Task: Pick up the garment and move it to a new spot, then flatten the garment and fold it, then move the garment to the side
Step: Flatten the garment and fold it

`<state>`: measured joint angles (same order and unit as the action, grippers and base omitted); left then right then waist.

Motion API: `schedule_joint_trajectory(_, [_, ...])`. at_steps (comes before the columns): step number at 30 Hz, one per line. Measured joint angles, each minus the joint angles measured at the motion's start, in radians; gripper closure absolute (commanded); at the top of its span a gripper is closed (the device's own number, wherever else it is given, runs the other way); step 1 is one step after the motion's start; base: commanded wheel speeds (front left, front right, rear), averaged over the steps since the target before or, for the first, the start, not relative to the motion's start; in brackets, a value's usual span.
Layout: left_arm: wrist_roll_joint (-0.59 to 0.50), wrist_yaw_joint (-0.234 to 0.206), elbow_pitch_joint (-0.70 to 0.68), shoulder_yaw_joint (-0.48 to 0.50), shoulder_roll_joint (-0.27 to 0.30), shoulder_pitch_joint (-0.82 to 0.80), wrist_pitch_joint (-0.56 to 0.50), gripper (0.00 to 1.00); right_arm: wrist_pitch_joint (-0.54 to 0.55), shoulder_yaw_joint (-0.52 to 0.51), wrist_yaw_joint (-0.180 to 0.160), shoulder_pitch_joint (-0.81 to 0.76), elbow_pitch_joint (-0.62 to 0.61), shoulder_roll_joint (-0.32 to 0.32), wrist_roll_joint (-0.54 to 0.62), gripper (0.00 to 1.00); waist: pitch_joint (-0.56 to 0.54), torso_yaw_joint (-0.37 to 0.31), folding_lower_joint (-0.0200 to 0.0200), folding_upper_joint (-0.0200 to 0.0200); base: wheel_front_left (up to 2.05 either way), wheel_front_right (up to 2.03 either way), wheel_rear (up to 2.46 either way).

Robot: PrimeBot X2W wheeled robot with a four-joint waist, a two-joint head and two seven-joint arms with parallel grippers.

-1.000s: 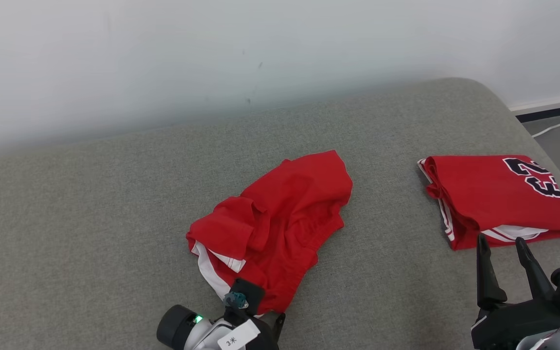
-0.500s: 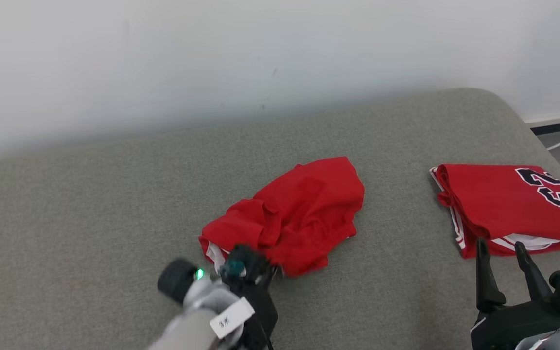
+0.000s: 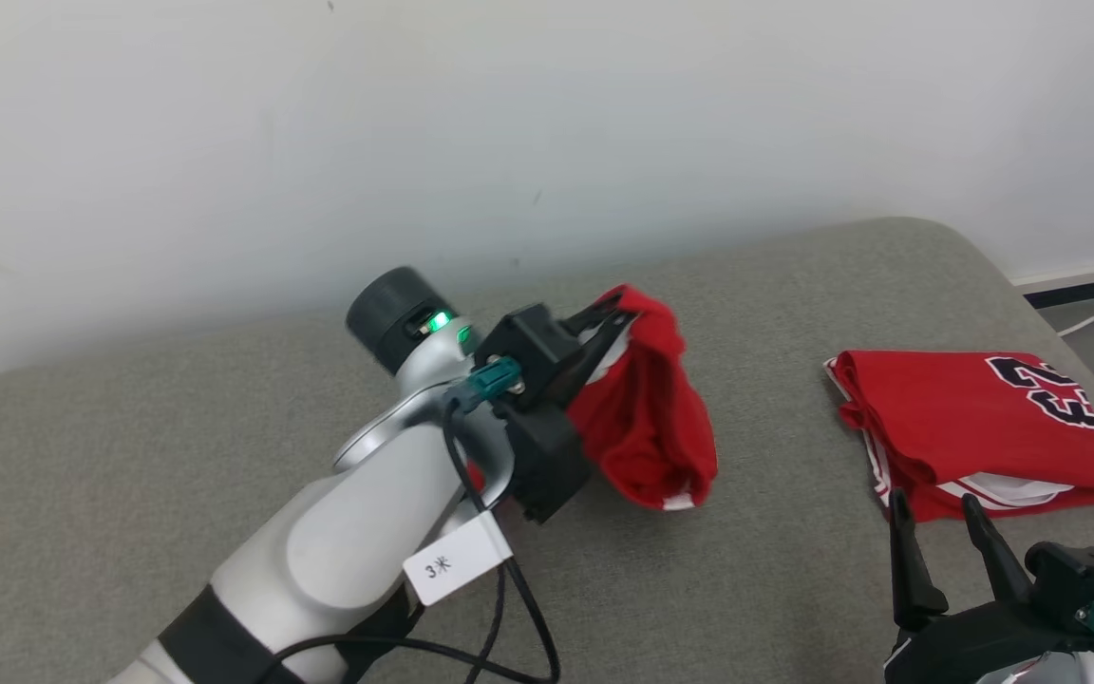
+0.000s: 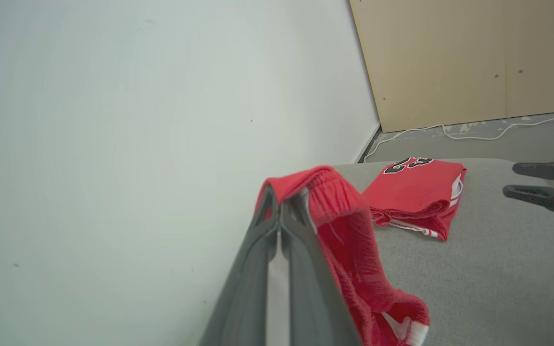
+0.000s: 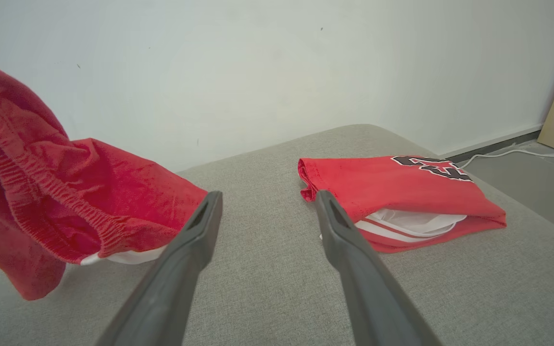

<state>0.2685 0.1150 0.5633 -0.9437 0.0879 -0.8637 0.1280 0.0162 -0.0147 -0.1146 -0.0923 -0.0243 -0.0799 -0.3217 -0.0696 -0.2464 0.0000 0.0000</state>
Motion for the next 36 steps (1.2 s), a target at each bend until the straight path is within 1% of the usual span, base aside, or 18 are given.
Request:
schedule_joint_trajectory(4, [0.023,0.008,-0.037,-0.01,-0.048,-0.089,0.036,1.0,-0.007,0.026,0.002,0.001,0.019,0.006,0.0,0.0,-0.016,-0.056,0.0,0.0,0.0,0.0,0.0])
schedule_joint_trajectory(5, [0.031,0.008,-0.042,-0.003,-0.052,-0.098,0.041,1.0,-0.008,0.026,0.002,0.001,0.019,0.007,0.0,0.0,-0.017,-0.063,0.0,0.0,0.0,0.0,0.0])
schedule_joint_trajectory(6, [0.063,0.007,-0.043,0.021,-0.058,-0.116,0.041,1.0,-0.009,0.026,0.002,0.001,0.019,0.008,0.0,0.0,-0.017,-0.076,0.0,-0.0001,0.0,0.0,0.0])
schedule_joint_trajectory(8, [0.083,-0.02,-0.031,0.055,-0.059,-0.131,0.045,1.0,-0.009,0.025,0.002,0.0,0.019,0.008,0.0,0.0,-0.016,-0.089,0.0,0.0,0.0,0.0,0.0])
schedule_joint_trajectory(9, [0.107,-0.048,0.001,0.093,-0.059,-0.136,0.05,1.0,-0.013,0.027,0.002,0.001,0.022,0.009,0.0,0.0,-0.014,-0.1,0.0,-0.0001,0.0,0.0,0.0])
schedule_joint_trajectory(10, [0.128,-0.065,0.047,0.106,-0.056,-0.136,0.05,1.0,-0.016,0.035,0.002,0.005,0.027,0.011,0.0,0.0,-0.012,-0.11,0.0,0.0,0.0,0.0,0.0])
schedule_joint_trajectory(11, [0.134,-0.063,0.062,0.106,-0.053,-0.137,0.05,1.0,-0.017,0.034,0.002,0.004,0.027,0.012,0.0,0.0,-0.01,-0.116,0.0001,0.0,0.0,0.0,0.0])
schedule_joint_trajectory(13, [0.139,-0.062,0.067,0.078,-0.053,-0.142,0.049,1.0,-0.018,0.03,0.002,0.004,0.027,0.013,-0.001,0.0,-0.007,-0.123,0.0,0.0,0.0,0.0,0.0])
schedule_joint_trajectory(16, [0.156,-0.065,0.037,0.032,-0.056,-0.156,0.049,1.0,-0.021,0.046,0.002,0.015,0.04,0.014,-0.001,0.0,-0.005,-0.132,0.0,0.0,0.0,0.0,0.0])
schedule_joint_trajectory(19, [0.203,-0.071,0.004,-0.013,-0.054,-0.172,0.049,1.0,-0.022,0.071,0.006,0.046,0.052,0.017,-0.001,0.0,-0.004,-0.149,0.0,0.0,0.0,0.0,0.0])
schedule_joint_trajectory(23, [0.257,-0.07,-0.002,-0.061,-0.056,-0.17,0.049,1.0,-0.025,0.077,0.009,0.047,0.056,0.018,-0.004,0.0,0.003,-0.169,0.0,-0.0001,0.0,0.0,0.0])
schedule_joint_trajectory(25, [0.268,-0.069,0.024,-0.07,-0.058,-0.169,0.049,1.0,-0.027,0.074,0.009,0.046,0.056,0.018,-0.006,0.0,0.011,-0.176,0.0,0.0,0.0,0.0,0.0])
schedule_joint_trajectory(26, [0.269,-0.061,0.108,-0.078,-0.056,-0.163,0.038,1.0,-0.035,0.055,0.009,0.037,0.054,0.018,-0.014,0.0,0.026,-0.181,0.0,0.0,0.0,0.0,0.0])
schedule_joint_trajectory(29, [0.263,-0.062,0.208,-0.073,-0.057,-0.146,0.016,1.0,-0.043,0.032,0.009,0.034,0.051,0.017,-0.018,0.0,0.038,-0.175,0.0001,0.0,0.0,0.0,0.0])
schedule_joint_trajectory(30, [0.259,-0.08,0.283,-0.068,-0.035,-0.119,-0.01,1.0,-0.051,0.026,0.008,0.024,0.05,0.017,-0.02,0.0,0.044,-0.157,0.0,0.0,0.0,0.0,0.0])
schedule_joint_trajectory(32, [0.259,-0.096,0.32,-0.057,0.008,-0.106,-0.023,1.0,-0.052,0.026,0.008,0.018,0.049,0.018,-0.02,0.0,0.048,-0.141,0.0,0.0,0.0,0.0,0.0])
schedule_joint_trajectory(34, [0.262,-0.097,0.35,-0.044,0.057,-0.084,-0.023,1.0,-0.053,0.024,0.008,0.018,0.047,0.018,-0.021,0.0,0.05,-0.123,0.0001,0.0,0.0,0.0,0.0])
schedule_joint_trajectory(36, [0.266,-0.096,0.371,-0.041,0.094,-0.055,-0.026,1.0,-0.059,0.019,0.008,0.018,0.046,0.018,-0.021,0.0,0.053,-0.103,0.0001,0.0,0.0,0.0,0.0])
